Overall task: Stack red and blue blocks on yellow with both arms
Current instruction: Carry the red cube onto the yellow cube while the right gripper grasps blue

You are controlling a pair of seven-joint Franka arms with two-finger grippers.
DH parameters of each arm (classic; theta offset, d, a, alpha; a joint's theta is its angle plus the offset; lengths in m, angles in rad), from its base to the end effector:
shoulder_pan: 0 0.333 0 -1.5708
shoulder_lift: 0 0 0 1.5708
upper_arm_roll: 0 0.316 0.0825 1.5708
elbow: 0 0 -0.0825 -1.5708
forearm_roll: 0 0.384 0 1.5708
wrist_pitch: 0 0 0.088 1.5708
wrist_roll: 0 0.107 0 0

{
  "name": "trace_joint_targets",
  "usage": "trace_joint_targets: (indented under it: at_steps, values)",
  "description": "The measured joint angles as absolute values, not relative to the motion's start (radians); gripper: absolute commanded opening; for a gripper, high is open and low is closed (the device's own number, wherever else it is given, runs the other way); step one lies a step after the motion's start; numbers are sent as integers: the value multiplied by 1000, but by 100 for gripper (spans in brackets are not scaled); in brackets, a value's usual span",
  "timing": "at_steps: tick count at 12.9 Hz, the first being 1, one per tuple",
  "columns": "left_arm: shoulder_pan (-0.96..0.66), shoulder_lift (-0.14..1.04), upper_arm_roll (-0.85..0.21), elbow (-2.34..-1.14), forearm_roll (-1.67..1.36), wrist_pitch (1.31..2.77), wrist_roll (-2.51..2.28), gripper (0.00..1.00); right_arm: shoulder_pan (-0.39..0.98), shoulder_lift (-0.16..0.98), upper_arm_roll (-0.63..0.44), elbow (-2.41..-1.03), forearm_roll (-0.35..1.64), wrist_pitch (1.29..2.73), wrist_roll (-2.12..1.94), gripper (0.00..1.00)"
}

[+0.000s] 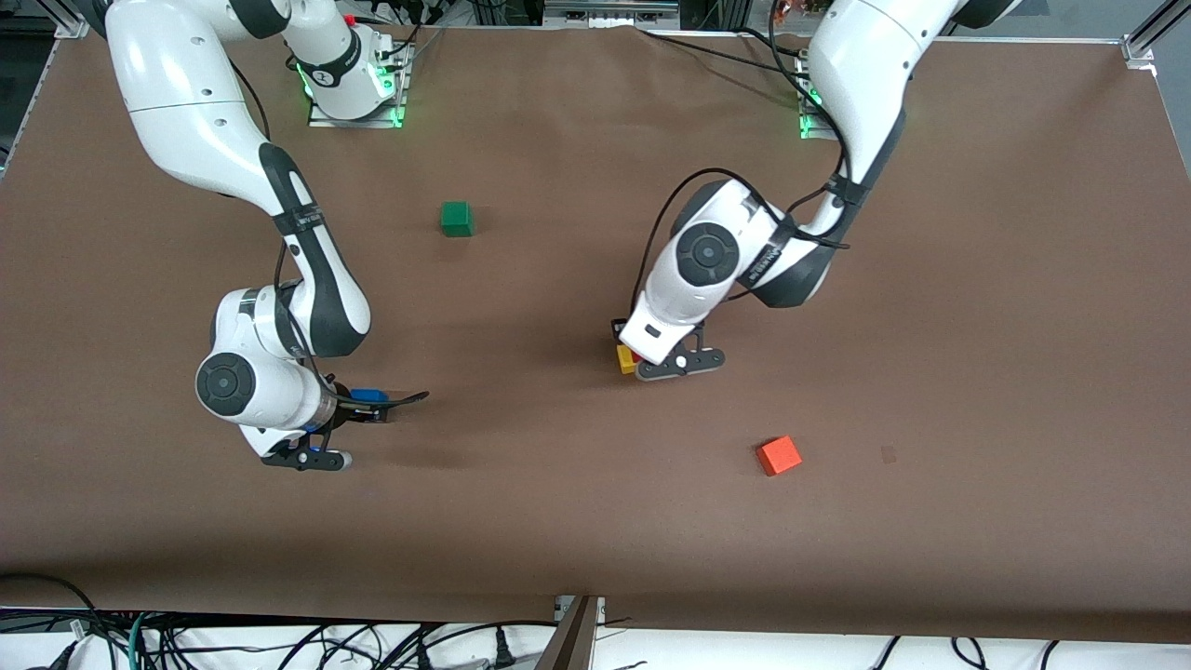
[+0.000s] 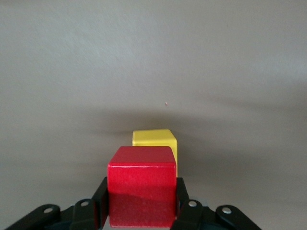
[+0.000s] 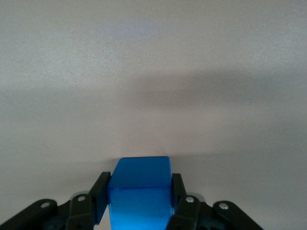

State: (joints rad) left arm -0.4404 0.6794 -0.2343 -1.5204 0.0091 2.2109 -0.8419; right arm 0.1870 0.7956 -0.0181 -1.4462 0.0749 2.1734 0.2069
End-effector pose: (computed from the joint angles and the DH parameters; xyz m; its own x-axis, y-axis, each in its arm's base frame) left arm 0.5726 -0.4230 0.2720 0.9745 0.2072 -0.0866 0.2161 -0.9700 0.1110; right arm 0.7050 0.1254 0.2084 0.9941 -0.0761 -0.0769 -0.0786 -0.9964 -0.0306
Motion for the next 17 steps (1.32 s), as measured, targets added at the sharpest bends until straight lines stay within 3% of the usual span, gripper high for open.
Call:
trace_joint_targets:
  at_steps: [3,12,17]
  values:
    - [-481,698,-222,-1511,36,2211,-891,0,189,779,-18,-1389,75,2076,201,26]
    - [-510,753,-196,-1444,98,2211,-938,0,197,586,-18,-1089,75,1511,137,27]
    - [-510,756,-196,-1443,104,2206,-938,0,249,582,-14,-1039,75,1473,150,27]
